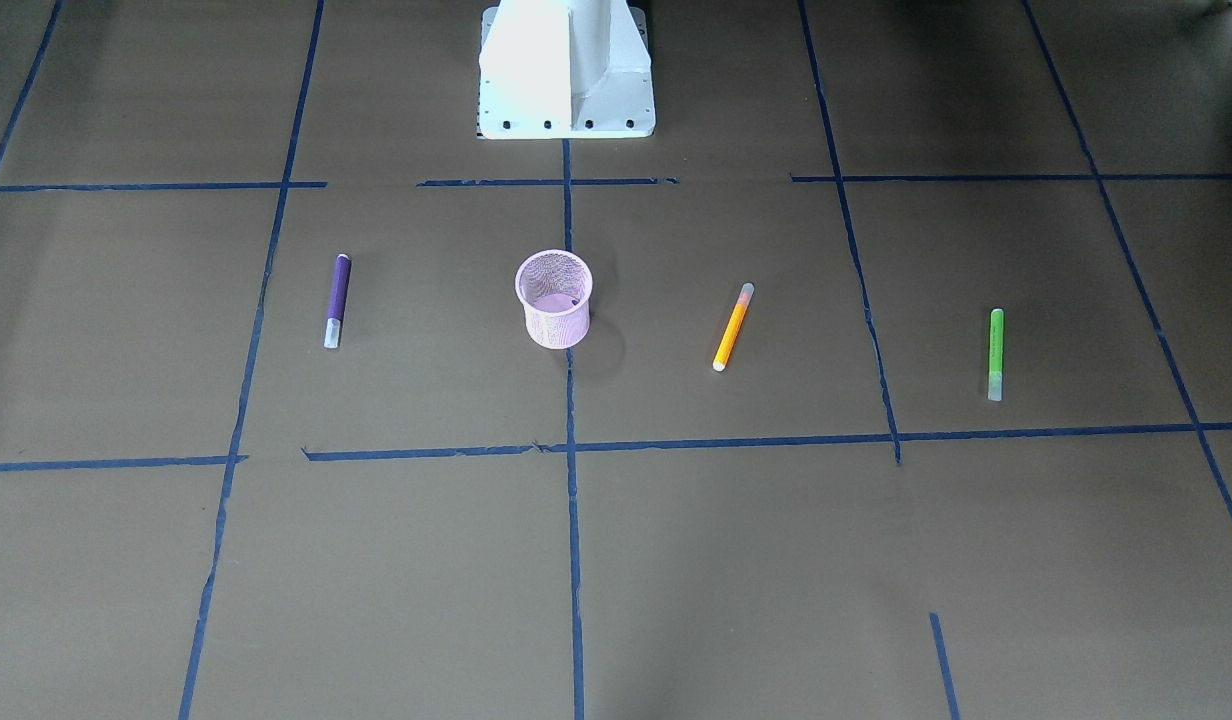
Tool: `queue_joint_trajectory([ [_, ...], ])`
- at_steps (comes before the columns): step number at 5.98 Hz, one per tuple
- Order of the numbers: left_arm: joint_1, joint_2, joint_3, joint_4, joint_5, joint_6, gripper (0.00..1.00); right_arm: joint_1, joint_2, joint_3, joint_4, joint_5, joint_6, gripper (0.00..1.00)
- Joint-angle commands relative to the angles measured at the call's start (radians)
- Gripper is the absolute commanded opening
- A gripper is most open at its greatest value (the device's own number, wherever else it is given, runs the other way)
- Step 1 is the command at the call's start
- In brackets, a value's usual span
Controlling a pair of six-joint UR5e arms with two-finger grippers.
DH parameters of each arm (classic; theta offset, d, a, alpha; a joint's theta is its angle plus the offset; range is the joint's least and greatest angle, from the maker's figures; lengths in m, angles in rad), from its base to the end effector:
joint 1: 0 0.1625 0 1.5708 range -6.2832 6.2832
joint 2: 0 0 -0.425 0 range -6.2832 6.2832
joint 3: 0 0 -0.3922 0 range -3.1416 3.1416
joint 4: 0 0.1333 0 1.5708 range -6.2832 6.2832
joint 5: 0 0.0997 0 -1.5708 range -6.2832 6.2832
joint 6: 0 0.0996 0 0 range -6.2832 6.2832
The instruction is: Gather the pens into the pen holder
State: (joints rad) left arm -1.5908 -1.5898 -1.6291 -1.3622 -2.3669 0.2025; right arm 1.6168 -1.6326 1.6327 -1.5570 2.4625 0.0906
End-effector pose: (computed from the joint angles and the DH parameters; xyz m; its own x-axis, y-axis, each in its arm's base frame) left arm -0.0719 -0.4875 0.6393 0.6872 0.0940 -0.7203 -0.1209 0.9926 0.0142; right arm 0.0772 -0.4634 0.6478 0.6212 0.1084 0.7761 -0.1026 0.9931 -0.0566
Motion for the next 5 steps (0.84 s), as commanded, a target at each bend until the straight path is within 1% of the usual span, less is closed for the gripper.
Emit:
queue_joint_trajectory([
  [1, 0.0, -0.002, 0.0, 0.0, 0.0, 0.0, 1.0, 0.0, 0.0, 0.001, 0.0, 0.0, 0.003, 1.0],
  [3, 0.002, -0.002, -0.015, 0.0, -0.005, -0.002, 1.0, 0.0, 0.0, 0.001, 0.0, 0.001, 0.004, 1.0],
  [5, 0.005, -0.006, -0.092, -0.003, -0.008, -0.003, 1.0, -0.002, 0.0, 0.003, 0.002, -0.002, 0.004, 1.0],
])
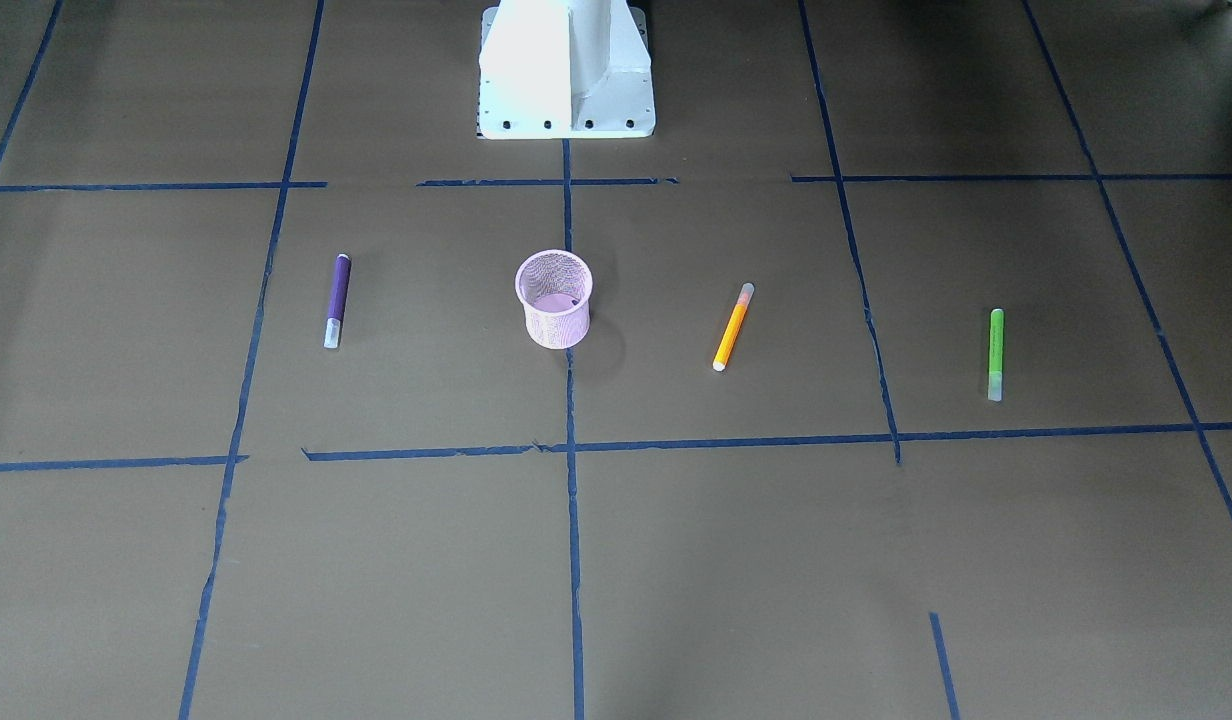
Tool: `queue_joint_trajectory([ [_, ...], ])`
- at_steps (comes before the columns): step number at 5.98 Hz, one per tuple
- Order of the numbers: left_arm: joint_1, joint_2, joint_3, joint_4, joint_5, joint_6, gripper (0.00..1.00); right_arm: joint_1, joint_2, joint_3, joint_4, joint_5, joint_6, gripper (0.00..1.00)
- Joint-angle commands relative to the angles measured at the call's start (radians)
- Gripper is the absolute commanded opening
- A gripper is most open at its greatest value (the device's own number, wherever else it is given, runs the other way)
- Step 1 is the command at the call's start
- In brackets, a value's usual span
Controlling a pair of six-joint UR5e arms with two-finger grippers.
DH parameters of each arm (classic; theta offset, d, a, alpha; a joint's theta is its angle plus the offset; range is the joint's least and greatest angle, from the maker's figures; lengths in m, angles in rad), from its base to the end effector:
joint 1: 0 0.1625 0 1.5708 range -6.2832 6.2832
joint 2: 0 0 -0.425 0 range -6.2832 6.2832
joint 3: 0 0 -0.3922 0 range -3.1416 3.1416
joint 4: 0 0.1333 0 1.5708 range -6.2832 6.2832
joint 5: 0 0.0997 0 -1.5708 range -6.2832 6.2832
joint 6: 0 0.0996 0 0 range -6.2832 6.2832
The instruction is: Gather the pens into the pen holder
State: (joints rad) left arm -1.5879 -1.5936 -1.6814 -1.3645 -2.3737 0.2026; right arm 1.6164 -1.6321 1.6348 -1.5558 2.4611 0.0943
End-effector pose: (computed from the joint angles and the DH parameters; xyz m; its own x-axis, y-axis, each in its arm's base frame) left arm -0.0701 -0.4917 0.6115 0.6829 0.1377 -0.7174 -0.1229 0.9897 0.0730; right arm 0.0771 -0.4639 0.6465 0.6221 0.1089 0.7754 -0.1046 0.9930 -0.0556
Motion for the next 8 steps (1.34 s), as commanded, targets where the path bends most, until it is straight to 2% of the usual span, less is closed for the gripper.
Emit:
queue_joint_trajectory([
  [1, 0.056, -0.009, -0.085, -0.016, -0.001, -0.002, 1.0, -0.001, 0.002, 0.002, 0.0, 0.001, -0.004, 1.0],
  [3, 0.219, -0.095, -0.106, -0.033, -0.001, -0.102, 1.0, -0.001, 0.02, 0.0, 0.0, -0.001, 0.002, 1.0],
  [4, 0.283, -0.104, -0.094, -0.078, -0.002, -0.164, 1.0, -0.004, 0.028, 0.0, 0.0, 0.001, 0.007, 1.0],
  [5, 0.34, -0.105, -0.08, -0.197, -0.001, -0.31, 1.0, -0.006, 0.028, 0.0, -0.001, 0.004, 0.007, 1.0],
  [8, 0.487, -0.112, 0.082, -0.546, 0.019, -0.62, 1.0, -0.018, 0.04, -0.009, -0.001, 0.002, 0.004, 1.0],
])
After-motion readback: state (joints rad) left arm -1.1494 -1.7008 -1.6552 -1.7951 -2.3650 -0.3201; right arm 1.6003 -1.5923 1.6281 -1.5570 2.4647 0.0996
